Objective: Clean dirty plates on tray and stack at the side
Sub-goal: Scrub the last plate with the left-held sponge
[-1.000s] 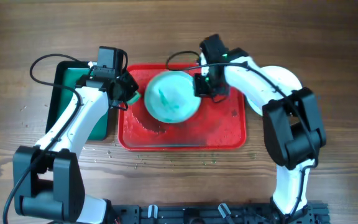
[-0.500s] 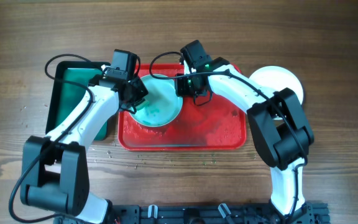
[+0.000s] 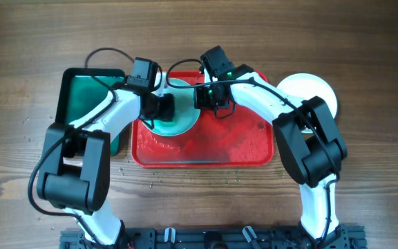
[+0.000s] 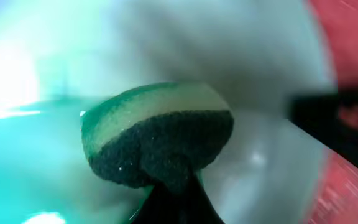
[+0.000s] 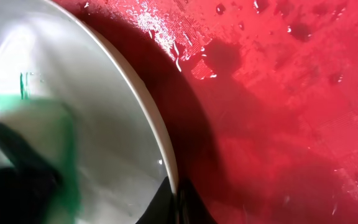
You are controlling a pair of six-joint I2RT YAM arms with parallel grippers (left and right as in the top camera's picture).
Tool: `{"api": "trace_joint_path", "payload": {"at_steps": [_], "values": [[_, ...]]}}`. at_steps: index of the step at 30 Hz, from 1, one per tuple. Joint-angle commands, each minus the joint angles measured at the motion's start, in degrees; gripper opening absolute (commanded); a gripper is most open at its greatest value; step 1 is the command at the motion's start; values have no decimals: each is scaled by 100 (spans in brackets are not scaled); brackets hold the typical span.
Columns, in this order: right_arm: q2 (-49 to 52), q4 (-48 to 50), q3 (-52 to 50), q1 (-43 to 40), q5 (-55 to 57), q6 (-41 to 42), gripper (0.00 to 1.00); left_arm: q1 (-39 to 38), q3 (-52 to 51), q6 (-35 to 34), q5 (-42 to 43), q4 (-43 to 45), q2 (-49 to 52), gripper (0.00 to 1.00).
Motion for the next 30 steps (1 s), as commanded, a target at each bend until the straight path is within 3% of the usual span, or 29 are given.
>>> {"api": "trace_joint_path", "payload": {"at_steps": [1, 4, 7, 10, 12, 15, 17, 19, 21, 25, 27, 30], "values": [[232, -15, -37, 9, -9, -35, 4, -116, -68, 791, 671, 50, 227, 4], [232, -26, -37, 9, -13, -46, 4, -116, -68, -374, -1220, 400, 227, 4], [232, -24, -37, 9, -13, -48, 4, -111, -68, -2052, -3368, 632, 227, 4], [232, -17, -37, 9, -13, -46, 4, -131, -68, -2284, -3563, 525, 227, 4], [232, -17, -37, 9, -13, -48, 4, -188, -68, -1838, -2535, 273, 227, 4], [232, -107, -37, 9, -162, -59, 4, -304, -68, 146, 551, -20, 227, 4], [232, -229, -37, 9, -411, -59, 4, -415, -68, 525, 1410, 9, 227, 4], [232, -382, -37, 11, -595, -63, 4, -463, -68, 562, 1488, 452, 227, 4], [232, -431, -37, 28, -649, -68, 4, -459, -68, -26, 776, 1032, 227, 4], [232, -402, -37, 48, -649, -164, 4, -452, -70, -1333, -2446, 1244, 232, 4], [232, -382, -37, 48, -649, -197, 4, -448, -70, -1895, -3252, 960, 232, 4], [232, -354, -37, 48, -647, -201, 4, -448, -70, -2892, -3563, -197, 232, 4]]}}
